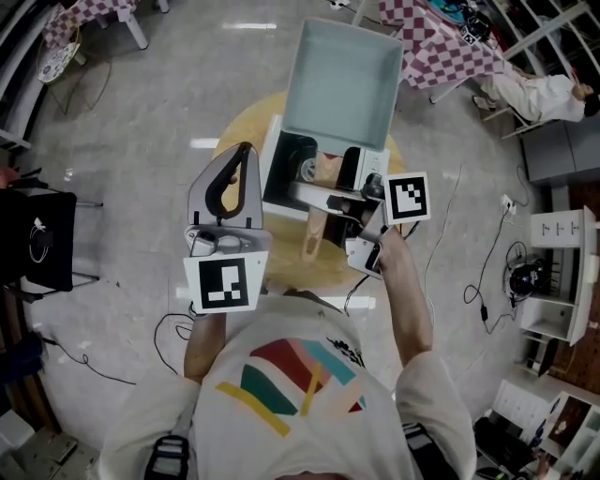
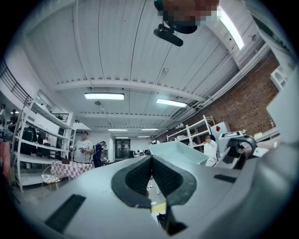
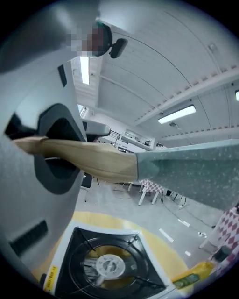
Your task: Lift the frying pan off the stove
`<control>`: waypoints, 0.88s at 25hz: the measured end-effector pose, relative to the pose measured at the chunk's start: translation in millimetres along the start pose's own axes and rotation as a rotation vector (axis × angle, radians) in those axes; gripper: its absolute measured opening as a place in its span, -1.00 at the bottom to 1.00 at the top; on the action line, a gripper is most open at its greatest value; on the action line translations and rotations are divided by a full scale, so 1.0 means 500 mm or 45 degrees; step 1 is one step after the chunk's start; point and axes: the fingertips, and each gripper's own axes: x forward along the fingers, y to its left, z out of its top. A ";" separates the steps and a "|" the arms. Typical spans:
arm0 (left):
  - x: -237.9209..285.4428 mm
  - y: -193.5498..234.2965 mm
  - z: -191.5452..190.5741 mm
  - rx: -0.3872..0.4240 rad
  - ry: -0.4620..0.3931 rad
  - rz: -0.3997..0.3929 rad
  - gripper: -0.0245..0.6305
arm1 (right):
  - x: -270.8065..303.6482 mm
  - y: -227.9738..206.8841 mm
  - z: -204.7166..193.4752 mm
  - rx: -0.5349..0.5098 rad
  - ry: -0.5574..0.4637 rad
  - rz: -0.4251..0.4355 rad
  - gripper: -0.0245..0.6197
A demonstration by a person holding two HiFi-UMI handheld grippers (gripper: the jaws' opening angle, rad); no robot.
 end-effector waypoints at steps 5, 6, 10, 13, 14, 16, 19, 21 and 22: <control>0.003 -0.003 0.025 0.005 -0.015 0.005 -0.91 | 0.004 0.100 0.013 -0.186 0.010 0.051 -0.85; 0.004 -0.007 0.033 0.007 -0.024 0.006 -0.91 | 0.001 0.119 0.014 -0.227 0.014 0.061 -0.85; 0.002 -0.025 0.078 -0.016 -0.065 0.015 -0.91 | -0.022 0.188 0.014 -0.395 0.027 0.084 -0.85; -0.001 -0.023 0.102 -0.020 -0.092 0.014 -0.91 | -0.027 0.219 0.011 -0.508 0.035 0.073 -0.85; -0.002 -0.021 0.107 -0.019 -0.098 0.012 -0.91 | -0.026 0.225 0.011 -0.542 0.038 0.064 -0.86; -0.002 -0.015 0.112 -0.025 -0.107 0.009 -0.91 | -0.022 0.234 0.010 -0.604 0.043 0.048 -0.86; 0.000 -0.011 0.118 -0.024 -0.114 0.006 -0.91 | -0.019 0.248 0.010 -0.658 0.045 0.050 -0.86; 0.002 -0.011 0.126 -0.026 -0.122 0.003 -0.91 | -0.018 0.256 0.010 -0.674 0.046 0.053 -0.85; 0.003 -0.011 0.131 -0.026 -0.127 0.001 -0.91 | -0.018 0.258 0.011 -0.681 0.046 0.051 -0.85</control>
